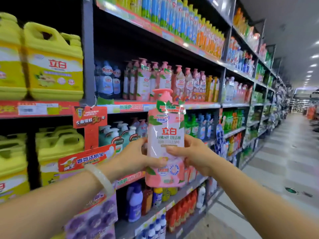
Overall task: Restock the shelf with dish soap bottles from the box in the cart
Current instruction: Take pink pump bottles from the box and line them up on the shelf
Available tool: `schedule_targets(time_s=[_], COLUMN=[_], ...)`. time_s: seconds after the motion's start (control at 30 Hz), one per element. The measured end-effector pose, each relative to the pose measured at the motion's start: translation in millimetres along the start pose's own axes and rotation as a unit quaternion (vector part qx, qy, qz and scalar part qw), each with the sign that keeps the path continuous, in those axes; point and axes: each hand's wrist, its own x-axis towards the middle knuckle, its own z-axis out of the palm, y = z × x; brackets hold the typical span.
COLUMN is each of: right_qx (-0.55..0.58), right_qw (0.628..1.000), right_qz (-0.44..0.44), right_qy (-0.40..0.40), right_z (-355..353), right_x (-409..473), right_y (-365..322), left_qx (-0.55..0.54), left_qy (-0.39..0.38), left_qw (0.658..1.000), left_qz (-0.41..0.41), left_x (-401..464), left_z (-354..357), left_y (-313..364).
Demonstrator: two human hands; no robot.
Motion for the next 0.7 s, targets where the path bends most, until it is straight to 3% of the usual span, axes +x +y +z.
schedule_targets(time_s=[0.33,0.5,0.7], right_qx=[0.032,0.033,0.032], right_qw=[0.995,0.983,0.971], right_qz=[-0.08,-0.146,-0.192], right_qy=[-0.059,-0.105,-0.14], right_z=[-75.9,-106.6,-133.4], right_x=[180.1,264.1,358.7], right_y=[-22.5,-49.6,-75.2], left_qx=[0.107,0.163,0.194], left_qy=[0.095,0.174,0.258], left_qw=[0.989,0.966,0.941], left_qz=[0.039,0.096,0.099], left_x=[170.4,239.7,322.2], left_z=[-32.3,-49.7,-76.0], left_y=[37.5,65.3,89.0])
